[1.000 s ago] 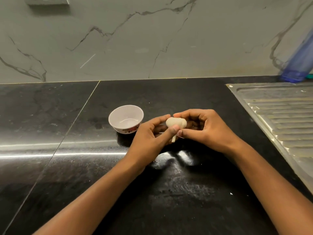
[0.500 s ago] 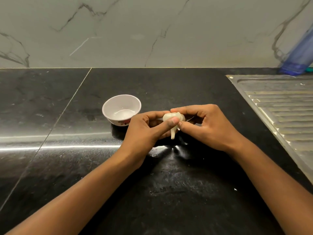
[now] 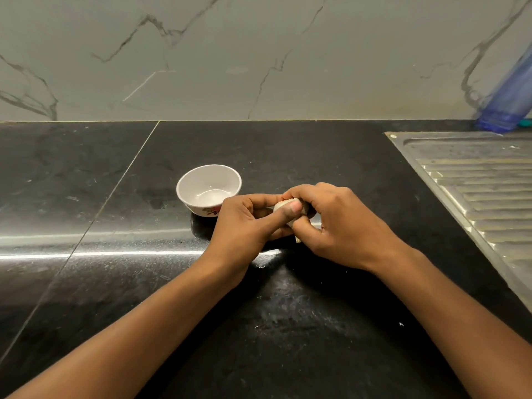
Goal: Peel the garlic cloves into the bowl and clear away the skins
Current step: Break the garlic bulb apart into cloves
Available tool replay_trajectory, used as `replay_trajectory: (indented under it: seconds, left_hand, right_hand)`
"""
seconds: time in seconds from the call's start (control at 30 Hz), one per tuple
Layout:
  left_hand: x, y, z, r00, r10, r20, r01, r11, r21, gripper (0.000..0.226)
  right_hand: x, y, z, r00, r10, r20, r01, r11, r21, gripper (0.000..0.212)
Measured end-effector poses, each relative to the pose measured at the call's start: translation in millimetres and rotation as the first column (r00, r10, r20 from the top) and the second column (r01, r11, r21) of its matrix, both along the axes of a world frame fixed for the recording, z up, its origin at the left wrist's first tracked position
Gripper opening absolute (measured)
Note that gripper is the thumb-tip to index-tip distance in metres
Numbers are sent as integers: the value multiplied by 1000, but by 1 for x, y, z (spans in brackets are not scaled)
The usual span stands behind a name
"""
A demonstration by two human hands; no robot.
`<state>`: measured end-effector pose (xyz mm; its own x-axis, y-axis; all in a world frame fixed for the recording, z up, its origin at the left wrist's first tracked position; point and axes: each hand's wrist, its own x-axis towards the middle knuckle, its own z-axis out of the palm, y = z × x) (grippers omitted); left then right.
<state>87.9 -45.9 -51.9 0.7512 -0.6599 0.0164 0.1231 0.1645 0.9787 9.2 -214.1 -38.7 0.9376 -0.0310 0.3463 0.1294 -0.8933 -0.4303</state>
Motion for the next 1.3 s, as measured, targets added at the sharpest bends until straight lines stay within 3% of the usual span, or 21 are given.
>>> replay_trajectory:
  seconds: [0.07, 0.2, 0.4, 0.57, 0.8, 1.03, 1.3]
  left_hand:
    - [1, 0, 0, 1000, -1, -8, 1, 1000, -6, 25]
    - [3, 1, 1, 999, -7, -42, 6, 1000, -29, 27]
    - [3, 4, 5, 995, -78, -68, 77, 997, -25, 26]
    - [4, 5, 6, 993, -91, -80, 91, 996, -9, 25]
    - [3, 3, 1, 998, -53, -41, 54, 998, 18, 27]
    - [1, 1, -1, 999, -3, -49, 4, 1000, 5, 26]
    - [-1, 1, 1, 999, 23, -26, -23, 999, 23, 26]
  right_hand:
    - [0, -2, 1, 1000, 26, 12, -26, 999, 31, 27]
    - [-9, -15, 8, 997, 71, 29, -76, 950, 304, 29]
    - [-13, -23, 14, 992, 127, 3, -114, 879, 463, 39]
    - [-17, -27, 15, 984, 176, -28, -140, 861, 488, 41]
    - [-12, -12, 10, 998, 58, -19, -52, 970, 239, 25]
    - [-5, 4, 8, 999, 25, -26, -30, 976, -214, 18]
    - [-8, -3, 13, 990, 67, -125, -85, 986, -146, 35]
